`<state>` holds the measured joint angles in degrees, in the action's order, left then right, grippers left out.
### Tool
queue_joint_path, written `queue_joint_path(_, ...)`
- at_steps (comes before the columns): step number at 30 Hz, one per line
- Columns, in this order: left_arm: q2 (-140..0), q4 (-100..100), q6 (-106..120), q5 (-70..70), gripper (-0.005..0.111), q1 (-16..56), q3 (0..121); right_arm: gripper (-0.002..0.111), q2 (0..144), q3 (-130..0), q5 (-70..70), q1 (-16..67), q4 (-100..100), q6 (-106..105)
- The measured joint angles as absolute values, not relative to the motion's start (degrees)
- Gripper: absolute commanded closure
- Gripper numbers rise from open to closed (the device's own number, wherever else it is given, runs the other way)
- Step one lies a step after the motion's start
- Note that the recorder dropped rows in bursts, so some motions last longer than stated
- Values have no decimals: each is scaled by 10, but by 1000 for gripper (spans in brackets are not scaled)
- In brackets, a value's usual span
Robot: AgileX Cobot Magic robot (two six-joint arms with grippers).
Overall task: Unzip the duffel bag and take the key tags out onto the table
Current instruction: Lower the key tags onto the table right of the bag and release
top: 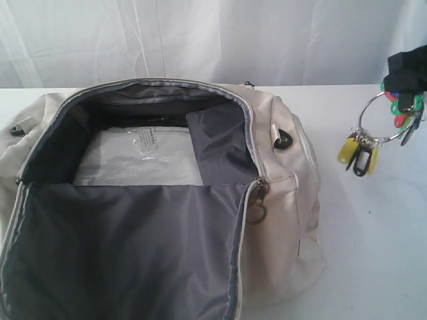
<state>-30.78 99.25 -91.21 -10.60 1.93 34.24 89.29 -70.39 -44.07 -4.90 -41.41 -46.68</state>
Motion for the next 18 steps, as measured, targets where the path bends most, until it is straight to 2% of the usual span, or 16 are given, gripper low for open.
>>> queue_joint_path(7, -308, 992, -912, -111, 104, 19, 342, 108, 992, -668, -397, -50, -486, -525)
queue_joint_path(18, -308, 992, -912, -119, 104, 19, 342, 108, 1100, -668, -415, -50, -488, -536)
